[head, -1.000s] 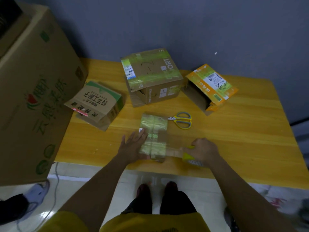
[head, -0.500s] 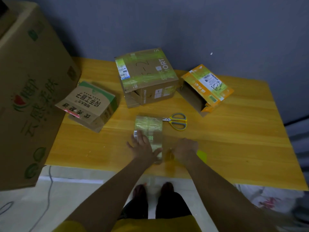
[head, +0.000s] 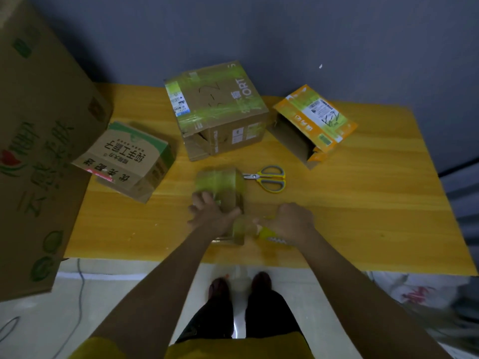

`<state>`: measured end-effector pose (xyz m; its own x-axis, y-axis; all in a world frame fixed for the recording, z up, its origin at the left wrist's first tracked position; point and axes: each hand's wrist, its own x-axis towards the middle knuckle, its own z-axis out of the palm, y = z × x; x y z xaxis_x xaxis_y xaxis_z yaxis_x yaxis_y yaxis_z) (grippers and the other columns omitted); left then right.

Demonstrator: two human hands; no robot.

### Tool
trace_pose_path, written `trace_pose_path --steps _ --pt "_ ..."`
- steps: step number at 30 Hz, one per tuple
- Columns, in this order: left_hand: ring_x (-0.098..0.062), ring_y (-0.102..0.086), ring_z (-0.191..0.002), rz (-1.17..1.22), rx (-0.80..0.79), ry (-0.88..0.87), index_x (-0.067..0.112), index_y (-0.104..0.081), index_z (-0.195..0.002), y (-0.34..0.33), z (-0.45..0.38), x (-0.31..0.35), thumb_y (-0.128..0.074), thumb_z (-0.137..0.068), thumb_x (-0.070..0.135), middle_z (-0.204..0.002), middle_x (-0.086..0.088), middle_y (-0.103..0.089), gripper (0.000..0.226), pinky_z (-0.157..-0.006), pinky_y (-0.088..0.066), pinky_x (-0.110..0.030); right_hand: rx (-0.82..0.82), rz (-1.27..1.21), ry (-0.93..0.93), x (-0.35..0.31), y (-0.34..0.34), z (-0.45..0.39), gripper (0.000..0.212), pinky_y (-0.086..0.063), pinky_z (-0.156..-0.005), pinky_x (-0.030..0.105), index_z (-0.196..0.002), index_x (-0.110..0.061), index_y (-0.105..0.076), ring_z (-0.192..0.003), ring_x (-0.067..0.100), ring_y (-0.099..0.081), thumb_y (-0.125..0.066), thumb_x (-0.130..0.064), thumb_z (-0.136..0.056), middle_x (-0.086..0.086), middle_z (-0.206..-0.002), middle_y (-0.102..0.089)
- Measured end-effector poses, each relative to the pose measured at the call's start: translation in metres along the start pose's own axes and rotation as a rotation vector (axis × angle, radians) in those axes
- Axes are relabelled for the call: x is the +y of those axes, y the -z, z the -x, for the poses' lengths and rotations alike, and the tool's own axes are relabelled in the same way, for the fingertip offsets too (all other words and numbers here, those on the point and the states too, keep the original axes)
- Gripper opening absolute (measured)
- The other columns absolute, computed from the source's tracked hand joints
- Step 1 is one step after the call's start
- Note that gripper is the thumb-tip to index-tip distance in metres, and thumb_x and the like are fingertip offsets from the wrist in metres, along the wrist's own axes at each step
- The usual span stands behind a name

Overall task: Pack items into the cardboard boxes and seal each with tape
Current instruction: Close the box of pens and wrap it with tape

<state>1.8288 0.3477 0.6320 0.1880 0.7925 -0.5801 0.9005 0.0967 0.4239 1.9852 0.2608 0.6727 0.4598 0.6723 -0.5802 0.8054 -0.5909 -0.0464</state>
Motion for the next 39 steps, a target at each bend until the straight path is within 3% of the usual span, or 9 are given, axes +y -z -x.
trace_pose_path --steps 3,8,12,16,21,24,29,34,39 --pt "-0.025 -0.041 -0.125 0.401 -0.196 -0.114 0.018 -0.032 -0.136 0.017 -0.004 -0.024 -0.063 -0.085 0.05 -0.139 -0.004 -0.031 0.068 -0.098 -0.04 -0.038 0.08 0.017 0.075 -0.005 0.009 0.011 0.072 -0.038 -0.054 0.029 -0.062 -0.016 -0.049 -0.069 0.022 -0.057 -0.046 -0.087 -0.07 0.001 -0.065 -0.049" --pt "-0.016 -0.05 -0.121 0.633 -0.379 -0.236 0.037 -0.045 -0.135 0.022 0.007 -0.034 -0.047 -0.099 0.038 -0.137 0.005 -0.052 0.036 -0.099 -0.043 -0.036 0.096 0.076 0.15 -0.024 0.015 0.014 0.072 -0.046 -0.068 0.032 -0.089 -0.015 -0.064 -0.088 0.022 -0.062 -0.047 -0.083 -0.074 0.006 -0.088 -0.061" --pt "-0.017 -0.015 -0.144 0.332 -0.131 -0.48 0.036 -0.02 -0.15 0.023 0.007 -0.042 -0.043 -0.101 0.037 -0.158 0.002 -0.015 0.055 -0.115 -0.023 -0.039 -0.052 -0.148 0.218 -0.002 0.008 0.007 0.072 -0.041 -0.101 0.045 -0.123 -0.019 -0.064 -0.116 0.021 -0.057 -0.053 -0.075 -0.079 0.0 -0.124 -0.064" --pt "-0.022 -0.006 -0.146 -0.249 0.086 -0.73 0.034 -0.03 -0.148 0.022 0.018 -0.023 -0.042 -0.088 -0.002 -0.161 0.005 -0.008 0.071 -0.112 -0.029 -0.038 -0.093 -0.681 0.243 0.033 0.002 -0.005 0.009 -0.044 -0.097 0.035 -0.086 -0.032 -0.069 -0.105 0.014 -0.059 -0.072 -0.039 -0.083 -0.008 -0.101 -0.068" --pt "-0.022 -0.019 -0.142 -0.093 0.08 -0.62 0.016 -0.038 -0.14 -0.002 0.038 0.011 -0.037 -0.1 0.037 -0.159 0.004 -0.011 0.045 -0.112 -0.026 -0.036 -0.169 -0.819 0.127 0.052 -0.017 -0.011 0.016 -0.039 -0.086 0.027 -0.103 -0.022 -0.064 -0.113 0.019 -0.055 -0.067 -0.03 -0.089 0.0 -0.115 -0.061" --pt "-0.027 -0.014 -0.142 -0.14 0.091 -0.529 0.016 -0.033 -0.143 -0.017 0.042 0.022 -0.015 -0.083 0.072 -0.16 0.005 -0.007 0.084 -0.113 -0.024 -0.043 -0.109 -0.773 0.127 0.058 -0.026 -0.01 0.031 -0.041 -0.093 0.028 -0.115 -0.019 -0.066 -0.118 0.018 -0.055 -0.066 -0.037 -0.089 0.003 -0.126 -0.061" --pt "-0.023 -0.022 -0.14 -0.137 0.163 -0.557 0.025 -0.025 -0.148 -0.015 0.035 0.008 -0.046 -0.09 0.06 -0.159 0.011 -0.006 0.071 -0.099 -0.041 -0.039 -0.02 -0.645 0.169 0.046 -0.023 -0.004 0.08 -0.044 -0.096 0.03 -0.118 -0.015 -0.068 -0.118 0.019 -0.058 -0.057 -0.078 -0.07 0.003 -0.124 -0.065" --pt "-0.029 -0.034 -0.136 0.012 0.149 -0.543 0.028 -0.028 -0.146 0.0 0.026 -0.018 -0.054 -0.086 0.057 -0.158 0.01 -0.01 0.072 -0.096 -0.043 -0.044 0.069 -0.124 0.177 0.005 -0.009 -0.01 0.057 -0.04 -0.094 0.035 -0.114 -0.033 -0.067 -0.112 0.019 -0.059 -0.054 -0.075 -0.077 -0.005 -0.114 -0.068" --pt "-0.036 -0.025 -0.135 0.123 0.036 -0.241 0.032 -0.006 -0.151 0.014 0.021 -0.02 -0.066 -0.082 0.046 -0.151 -0.01 -0.014 0.092 -0.101 -0.036 -0.049 -0.128 -0.594 0.203 0.024 -0.021 -0.006 0.045 -0.035 -0.062 0.024 -0.066 -0.022 -0.055 -0.075 0.011 -0.053 -0.059 -0.064 -0.083 -0.005 -0.071 -0.055"
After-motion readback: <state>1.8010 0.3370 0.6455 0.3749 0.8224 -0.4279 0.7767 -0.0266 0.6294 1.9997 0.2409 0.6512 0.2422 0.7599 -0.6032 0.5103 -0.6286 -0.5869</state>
